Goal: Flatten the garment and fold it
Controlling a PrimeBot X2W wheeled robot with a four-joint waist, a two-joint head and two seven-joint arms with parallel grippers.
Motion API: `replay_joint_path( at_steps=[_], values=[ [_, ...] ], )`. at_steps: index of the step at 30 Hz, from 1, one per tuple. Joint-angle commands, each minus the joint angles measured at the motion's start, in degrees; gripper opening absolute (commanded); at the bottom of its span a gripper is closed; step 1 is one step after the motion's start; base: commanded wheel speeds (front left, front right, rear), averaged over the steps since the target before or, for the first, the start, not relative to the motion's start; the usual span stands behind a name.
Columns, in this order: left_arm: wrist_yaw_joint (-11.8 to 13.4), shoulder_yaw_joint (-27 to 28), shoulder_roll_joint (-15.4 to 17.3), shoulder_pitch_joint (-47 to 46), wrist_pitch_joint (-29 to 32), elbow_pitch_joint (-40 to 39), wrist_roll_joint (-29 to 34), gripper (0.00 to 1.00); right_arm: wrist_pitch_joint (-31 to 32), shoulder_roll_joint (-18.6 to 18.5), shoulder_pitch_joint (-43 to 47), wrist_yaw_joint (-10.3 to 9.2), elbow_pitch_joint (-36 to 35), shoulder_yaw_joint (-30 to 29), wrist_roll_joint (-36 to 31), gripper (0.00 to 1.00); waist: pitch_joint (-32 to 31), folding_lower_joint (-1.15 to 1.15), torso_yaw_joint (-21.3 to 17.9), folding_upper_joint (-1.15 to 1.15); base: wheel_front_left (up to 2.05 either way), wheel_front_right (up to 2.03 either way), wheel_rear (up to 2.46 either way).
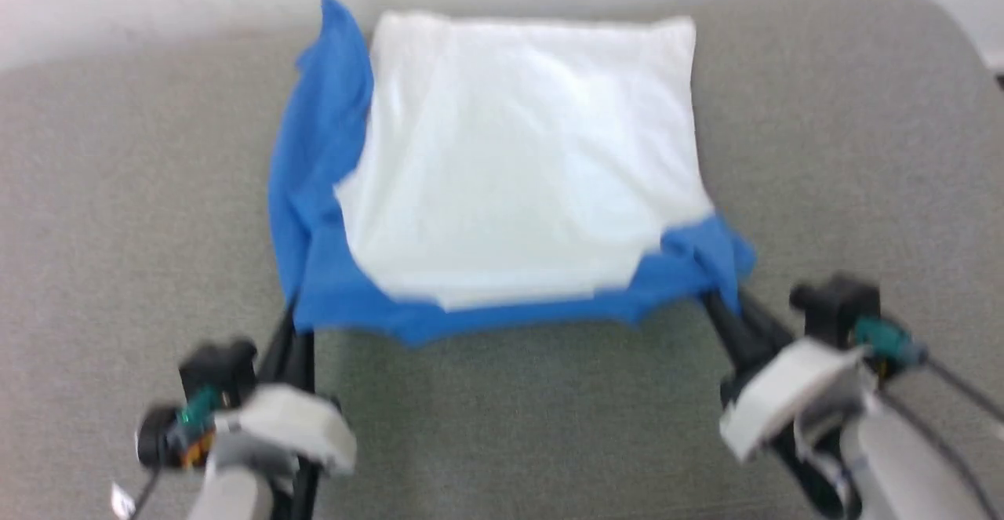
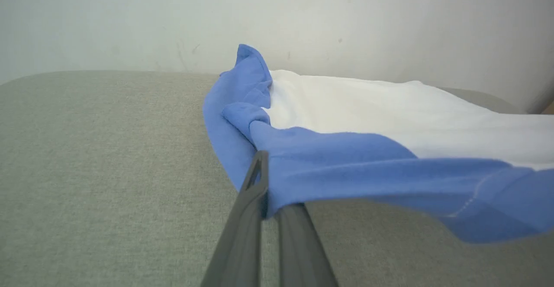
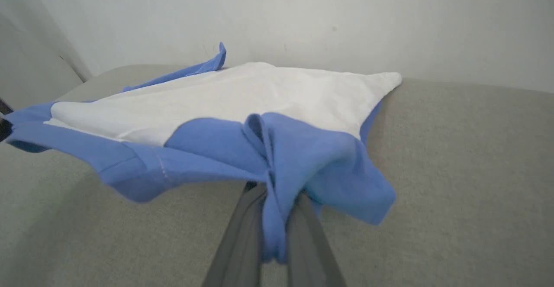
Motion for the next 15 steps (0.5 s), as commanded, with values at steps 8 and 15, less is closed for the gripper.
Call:
replay_joint_path(
  at_steps=[8, 15],
  values=[
    [3.68, -1.7, -0.68, 14.78, 3.72, -5.07, -0.34, 0.0, 5.62, 4.69, 17.93, -0.14, -6.35, -7.56, -6.22, 0.0, -7.87, 0.03, 0.4, 0.0, 0.0, 0.0, 0.0],
    [5.24, -2.24, -1.97, 23.23, 4.94, -6.22, -2.1, 0.0, 8.05, 7.11, 29.07, -0.14, -7.41, -11.21, -10.71, 0.0, -10.33, 0.03, 1.28, 0.0, 0.0, 0.0, 0.0]
  ],
)
